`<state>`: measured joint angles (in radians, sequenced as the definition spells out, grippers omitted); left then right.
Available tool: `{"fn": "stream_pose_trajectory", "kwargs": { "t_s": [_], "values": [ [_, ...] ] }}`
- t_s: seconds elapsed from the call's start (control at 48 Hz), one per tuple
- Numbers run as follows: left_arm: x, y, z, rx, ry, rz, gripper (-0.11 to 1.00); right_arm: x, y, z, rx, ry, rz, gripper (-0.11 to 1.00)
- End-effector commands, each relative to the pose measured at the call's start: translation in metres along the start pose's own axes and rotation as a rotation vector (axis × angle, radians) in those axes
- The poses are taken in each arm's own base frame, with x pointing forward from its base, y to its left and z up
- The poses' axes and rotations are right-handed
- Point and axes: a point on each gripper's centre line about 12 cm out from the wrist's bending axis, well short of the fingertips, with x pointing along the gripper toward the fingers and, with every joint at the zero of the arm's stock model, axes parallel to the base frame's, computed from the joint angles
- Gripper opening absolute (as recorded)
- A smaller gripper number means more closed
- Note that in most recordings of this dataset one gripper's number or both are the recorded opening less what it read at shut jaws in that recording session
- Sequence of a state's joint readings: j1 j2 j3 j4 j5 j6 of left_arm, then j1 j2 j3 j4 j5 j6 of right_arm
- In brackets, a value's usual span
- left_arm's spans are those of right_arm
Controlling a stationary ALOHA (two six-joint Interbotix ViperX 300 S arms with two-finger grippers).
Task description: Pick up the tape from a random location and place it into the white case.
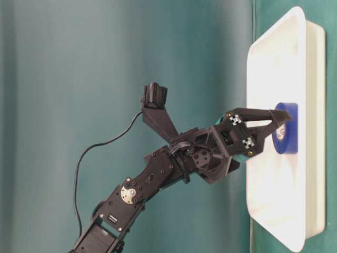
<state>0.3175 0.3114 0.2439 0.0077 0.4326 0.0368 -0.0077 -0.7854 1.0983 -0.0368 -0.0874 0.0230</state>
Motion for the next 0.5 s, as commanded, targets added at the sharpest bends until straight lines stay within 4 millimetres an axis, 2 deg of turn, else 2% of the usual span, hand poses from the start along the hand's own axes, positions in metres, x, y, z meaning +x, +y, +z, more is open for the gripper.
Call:
{"fn": "stream_pose_trajectory", "kwargs": {
  "t_s": [0.0,0.125,0.229,0.48],
  "values": [
    [-0.012,0.001,0.013,0.000,-0.041,0.003,0.93,0.001,0.000,0.010,0.000,-0.028,-0.002,0.91],
    [-0.016,0.001,0.013,0.000,-0.035,0.003,0.94,0.001,0.000,0.011,0.002,-0.029,-0.002,0.91],
    [-0.027,0.002,0.017,0.000,-0.040,0.004,0.94,0.001,0.000,0.010,0.000,-0.026,-0.002,0.91],
    [-0.079,0.003,0.036,-0.001,-0.106,0.007,0.94,0.000,-0.001,0.013,0.000,-0.035,-0.002,0.91]
  ]
}}
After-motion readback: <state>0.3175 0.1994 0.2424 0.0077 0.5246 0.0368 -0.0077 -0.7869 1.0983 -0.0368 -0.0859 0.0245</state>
